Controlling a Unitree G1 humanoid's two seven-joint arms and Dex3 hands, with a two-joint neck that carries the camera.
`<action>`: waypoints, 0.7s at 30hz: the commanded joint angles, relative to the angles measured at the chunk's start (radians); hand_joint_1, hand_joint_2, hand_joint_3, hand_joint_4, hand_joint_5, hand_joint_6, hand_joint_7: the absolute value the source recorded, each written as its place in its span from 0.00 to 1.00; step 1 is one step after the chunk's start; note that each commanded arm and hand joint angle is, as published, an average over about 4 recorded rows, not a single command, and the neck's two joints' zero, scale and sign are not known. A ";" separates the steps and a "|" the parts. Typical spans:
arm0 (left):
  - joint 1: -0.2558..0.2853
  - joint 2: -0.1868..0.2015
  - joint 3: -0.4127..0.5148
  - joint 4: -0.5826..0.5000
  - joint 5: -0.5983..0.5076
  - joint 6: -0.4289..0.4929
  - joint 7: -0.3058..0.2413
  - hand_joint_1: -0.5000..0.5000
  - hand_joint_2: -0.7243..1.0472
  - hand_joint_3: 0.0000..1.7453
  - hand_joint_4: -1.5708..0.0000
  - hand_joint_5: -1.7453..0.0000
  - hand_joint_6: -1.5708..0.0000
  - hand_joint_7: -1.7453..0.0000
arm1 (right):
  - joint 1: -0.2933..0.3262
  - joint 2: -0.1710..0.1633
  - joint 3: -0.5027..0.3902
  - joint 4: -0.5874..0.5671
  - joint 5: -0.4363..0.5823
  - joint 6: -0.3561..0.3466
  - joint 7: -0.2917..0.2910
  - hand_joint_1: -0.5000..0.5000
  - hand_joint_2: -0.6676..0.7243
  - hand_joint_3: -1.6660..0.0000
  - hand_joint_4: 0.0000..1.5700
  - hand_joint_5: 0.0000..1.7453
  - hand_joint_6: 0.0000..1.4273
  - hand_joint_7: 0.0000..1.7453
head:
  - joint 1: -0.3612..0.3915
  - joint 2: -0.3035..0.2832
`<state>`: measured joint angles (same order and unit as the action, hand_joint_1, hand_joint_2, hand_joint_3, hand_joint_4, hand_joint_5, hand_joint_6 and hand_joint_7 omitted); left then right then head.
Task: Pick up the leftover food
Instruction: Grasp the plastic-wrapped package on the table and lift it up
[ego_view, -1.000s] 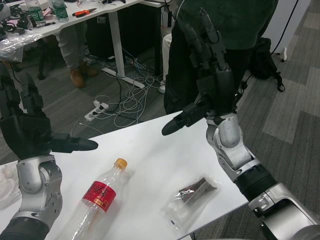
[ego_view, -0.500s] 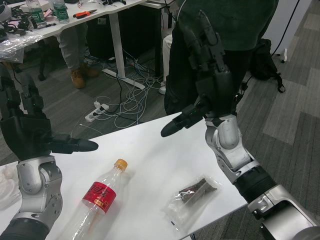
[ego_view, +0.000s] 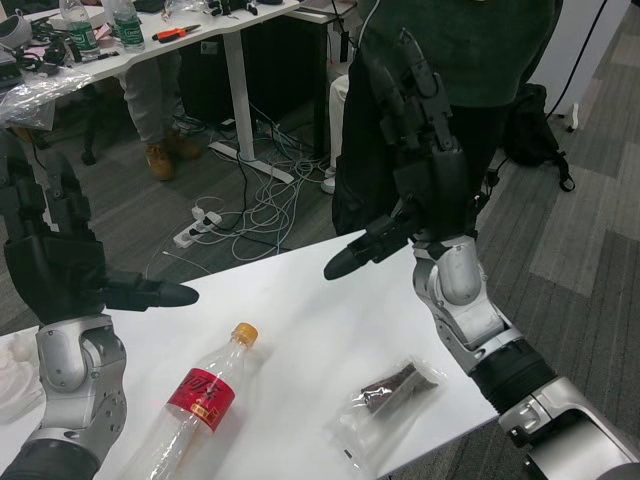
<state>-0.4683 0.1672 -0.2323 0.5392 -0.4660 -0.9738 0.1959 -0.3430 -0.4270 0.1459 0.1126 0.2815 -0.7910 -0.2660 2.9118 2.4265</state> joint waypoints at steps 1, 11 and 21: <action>0.014 0.009 0.006 -0.013 -0.005 0.001 0.002 0.00 0.25 0.00 0.89 1.00 1.00 1.00 | 0.006 0.001 0.001 -0.018 0.012 0.011 0.006 0.12 0.69 1.00 0.00 0.00 0.00 0.00 | -0.006 -0.004; 0.036 0.009 0.031 -0.018 -0.007 0.001 0.002 0.00 0.26 0.00 0.88 1.00 1.00 1.00 | 0.111 -0.125 -0.131 -0.315 0.076 0.603 0.380 0.17 0.60 1.00 0.00 0.00 0.00 0.00 | -0.030 0.004; 0.027 0.017 0.058 -0.008 -0.010 0.003 0.002 0.00 0.25 0.00 0.88 1.00 1.00 1.00 | 0.304 -0.240 -0.042 -0.363 0.088 0.657 0.407 0.21 0.58 1.00 0.00 0.00 0.00 0.00 | -0.086 -0.059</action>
<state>-0.4422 0.1725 -0.1825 0.5335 -0.4695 -0.9713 0.1962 -0.0834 -0.6437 0.0730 -0.2411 0.3684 -0.1398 0.1407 2.8344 2.3757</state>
